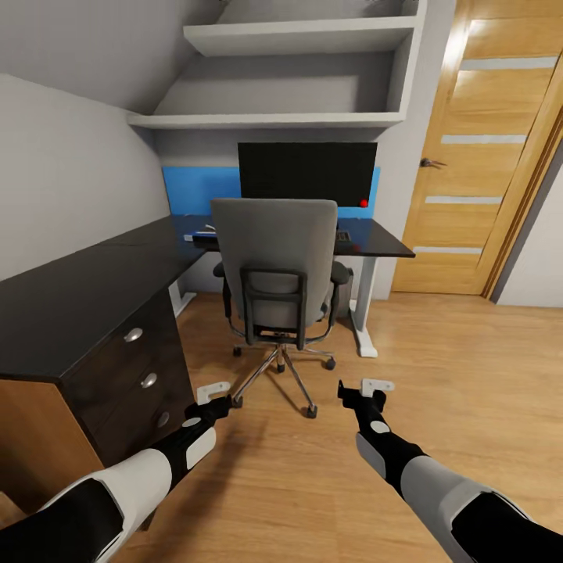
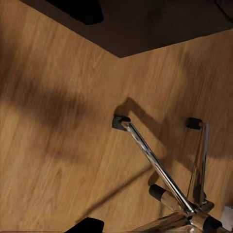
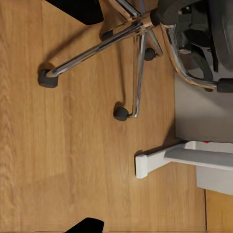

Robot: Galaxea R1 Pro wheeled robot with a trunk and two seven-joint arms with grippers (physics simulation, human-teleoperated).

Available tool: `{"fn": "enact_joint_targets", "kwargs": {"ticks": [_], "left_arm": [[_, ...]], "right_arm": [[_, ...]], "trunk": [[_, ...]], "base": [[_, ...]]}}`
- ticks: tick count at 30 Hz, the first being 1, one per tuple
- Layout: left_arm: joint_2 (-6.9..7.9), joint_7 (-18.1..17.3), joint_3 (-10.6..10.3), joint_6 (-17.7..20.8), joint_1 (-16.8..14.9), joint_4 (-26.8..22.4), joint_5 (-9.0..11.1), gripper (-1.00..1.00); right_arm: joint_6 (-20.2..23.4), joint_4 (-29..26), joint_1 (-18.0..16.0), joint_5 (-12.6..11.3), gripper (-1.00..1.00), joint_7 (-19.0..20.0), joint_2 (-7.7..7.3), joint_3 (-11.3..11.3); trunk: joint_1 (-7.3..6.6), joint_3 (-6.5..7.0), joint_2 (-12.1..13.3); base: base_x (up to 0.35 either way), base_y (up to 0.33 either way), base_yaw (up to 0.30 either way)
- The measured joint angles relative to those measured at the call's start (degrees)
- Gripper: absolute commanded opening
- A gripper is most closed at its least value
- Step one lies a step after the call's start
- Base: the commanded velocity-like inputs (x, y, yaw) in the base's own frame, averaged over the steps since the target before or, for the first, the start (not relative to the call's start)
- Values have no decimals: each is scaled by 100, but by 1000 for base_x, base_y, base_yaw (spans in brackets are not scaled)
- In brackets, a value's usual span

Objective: In the bedroom, organize the workspace by keeping the computer under the desk, ensuring the monitor is on the desk, placing the keyboard on the desk next to the monitor, placing the mouse on the desk next to the keyboard, moving the folder from the swivel chair onto the desk next to the mouse, stacking the notebook on top of the folder with the pen on top of the notebook, and positioning the swivel chair next to the desk.

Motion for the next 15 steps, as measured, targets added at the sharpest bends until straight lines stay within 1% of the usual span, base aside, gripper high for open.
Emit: {"fn": "enact_joint_targets", "kwargs": {"ticks": [1,4,6,7,8,10,13,14,15], "left_arm": [[0,5,0,76,-1,1,0,100],[0,12,1,270,0,42,4,100],[-4,12,4,376,0,263,6,100],[-11,12,2,389,0,336,5,100],[-31,12,3,405,0,472,6,100],[-61,18,7,413,0,663,10,100],[-75,20,10,410,35,744,13,100],[-75,21,16,406,107,766,15,100],[-68,22,35,376,331,788,22,100]], "right_arm": [[-173,221,9,-11,100,2,11,9],[-421,560,26,-17,100,15,55,13],[-653,889,80,-20,100,20,89,6],[-716,968,109,-17,100,20,97,10],[-834,1093,203,-21,100,20,107,-3],[-1063,1222,539,-25,100,23,101,-13],[-1262,1268,930,28,100,23,86,0],[-1344,1284,1085,77,100,22,80,-11],[-1440,1307,1325,205,100,19,75,-16]], "trunk": [[-22,18,40],[-88,72,160],[-131,107,241],[-154,125,281],[-175,143,321],[-219,178,401],[-285,233,521],[-307,250,562],[-329,267,602]], "base": [[0,0,0],[0,0,0],[0,0,0],[0,0,0],[0,0,0],[0,0,0],[0,0,0],[0,0,0],[0,0,0]]}}
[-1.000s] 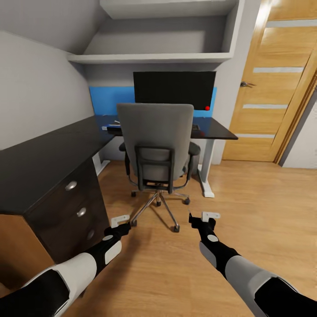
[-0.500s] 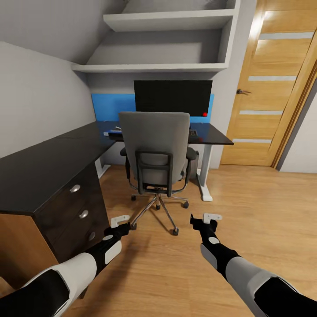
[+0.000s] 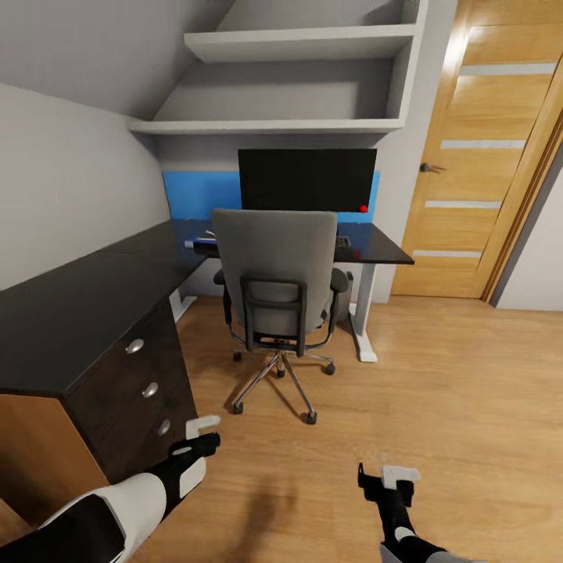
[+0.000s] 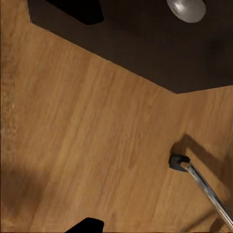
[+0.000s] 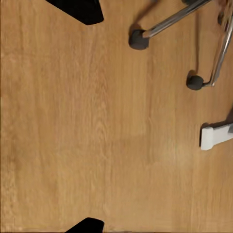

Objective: In the bedroom, organize the workspace by keeping the computer under the desk, ensuring the monitor is on the desk, placing the keyboard on the desk next to the monitor, placing the mouse on the desk next to the keyboard, moving the folder from the swivel chair onto the desk next to the mouse, stacking the notebook on top of the folder with the pen on top of the notebook, and positioning the swivel chair next to the desk.

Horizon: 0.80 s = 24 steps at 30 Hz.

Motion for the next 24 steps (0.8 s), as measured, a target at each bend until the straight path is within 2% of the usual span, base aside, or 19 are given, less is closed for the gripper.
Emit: {"fn": "enact_joint_targets", "kwargs": {"ticks": [1,3,4,7,10,15,20,24], "left_arm": [[5,0,6,-83,198,11,2,100],[5,-1,-2,-164,327,13,-3,100],[9,0,13,-319,543,18,7,100],[17,9,6,-549,921,19,4,100],[120,10,21,-746,1389,20,12,100],[285,-12,28,-817,2000,22,19,100],[366,-16,18,-945,2247,21,17,100],[455,-26,18,-1278,2293,30,24,100]], "right_arm": [[-29,12,169,63,100,-2,-1,1],[-29,16,261,94,100,-4,-1,14],[-27,20,369,109,100,-10,5,9],[-14,25,475,124,100,-27,6,14],[0,30,670,122,100,-24,-1,7],[7,32,1137,122,100,-18,10,6],[6,31,1356,126,100,-17,7,13],[4,31,1400,127,100,-17,7,14]], "trunk": [[-22,18,40],[-67,56,120],[-88,72,160],[-154,127,280],[-220,180,401],[-330,270,601],[-440,361,802],[-528,433,962]], "base": [[0,0,0],[0,0,0],[0,0,0],[0,0,0],[0,0,0],[0,0,0],[0,0,0],[0,0,0]]}}
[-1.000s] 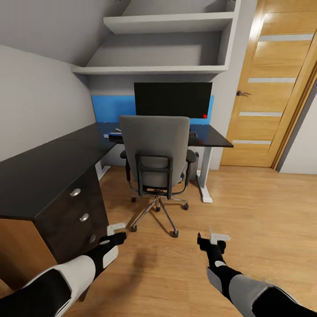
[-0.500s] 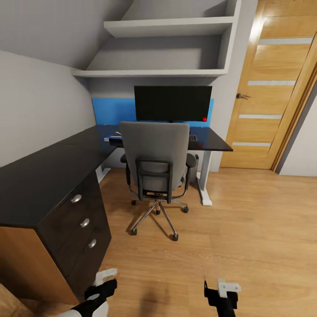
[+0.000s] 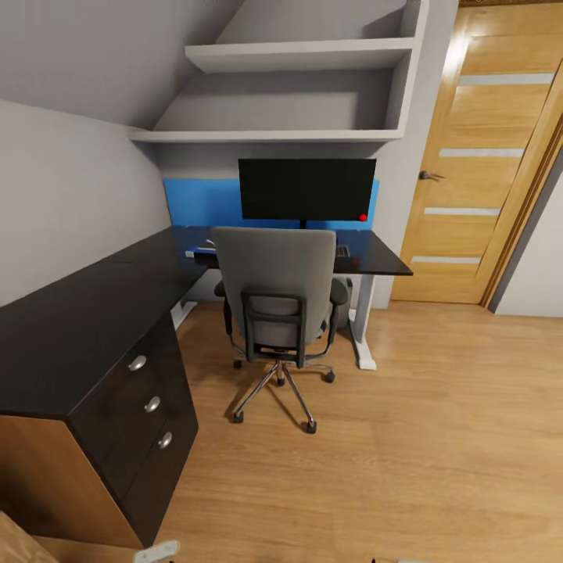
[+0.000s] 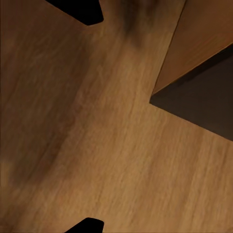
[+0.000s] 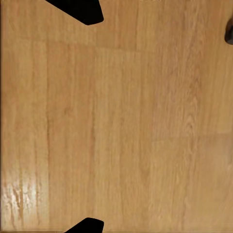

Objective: In the bedroom, organize the workspace by keeping the computer under the desk, ensuring the monitor is on the desk, placing the keyboard on the desk next to the monitor, placing the mouse on the desk next to the keyboard, moving the folder from the swivel chair onto the desk next to the mouse, stacking the notebook on top of the folder with the pen on top of the notebook, and positioning the swivel chair next to the desk.

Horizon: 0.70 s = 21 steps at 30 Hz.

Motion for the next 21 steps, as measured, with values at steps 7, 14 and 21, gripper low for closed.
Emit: {"fn": "enact_joint_targets", "kwargs": {"ticks": [7,14,21], "left_arm": [[36,-6,-13,-61,9,0,-1,100],[35,-5,-12,-60,10,0,-1,100],[42,-5,-14,-41,10,0,-1,100]], "right_arm": [[0,0,7,0,100,0,0,0],[0,0,7,0,100,0,0,0],[0,0,7,0,100,0,0,0]], "trunk": [[-154,126,281],[-308,251,562],[-461,377,842]], "base": [[0,0,0],[0,0,0],[0,0,0]]}}
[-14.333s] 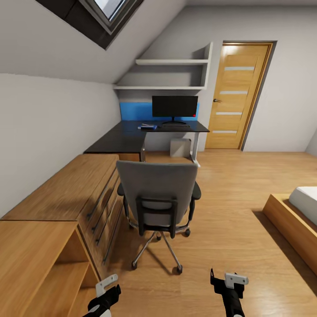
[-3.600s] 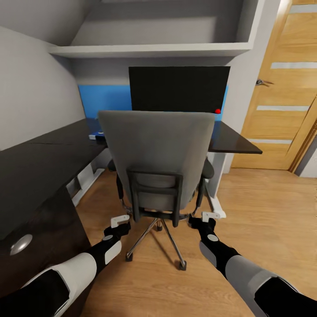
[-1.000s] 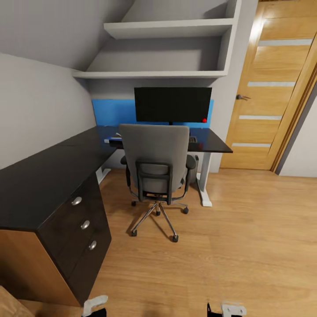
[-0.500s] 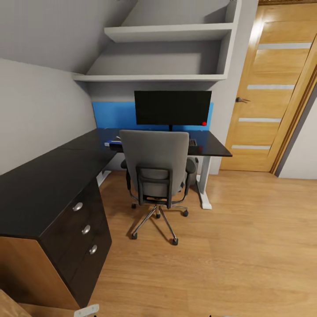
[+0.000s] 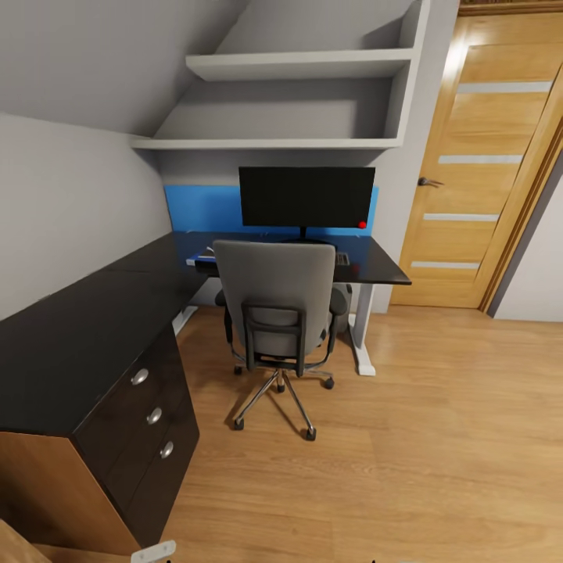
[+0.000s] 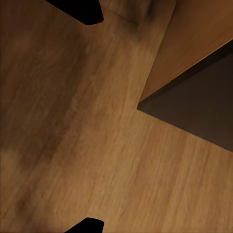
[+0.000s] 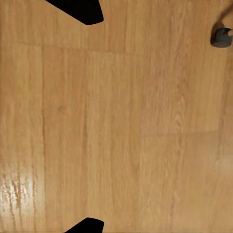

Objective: In the bedroom, organize the workspace by keeping the computer under the desk, ensuring the monitor is on the desk, placing the keyboard on the desk next to the monitor, placing the mouse on the desk next to the keyboard, moving the folder from the swivel chair onto the desk next to the mouse, stacking the notebook on top of the folder with the pen on top of the notebook, and positioning the swivel chair next to the desk.

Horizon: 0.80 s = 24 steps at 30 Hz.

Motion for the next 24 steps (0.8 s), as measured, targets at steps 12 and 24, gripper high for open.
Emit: {"fn": "enact_joint_targets", "kwargs": {"ticks": [12,24], "left_arm": [[0,8,5,10,0,0,1,100],[-8,8,5,13,6,0,1,100]], "right_arm": [[0,0,0,0,100,0,0,0],[0,0,0,0,100,0,0,0]], "trunk": [[-176,144,321],[-439,359,802]], "base": [[0,0,0],[0,0,0]]}}
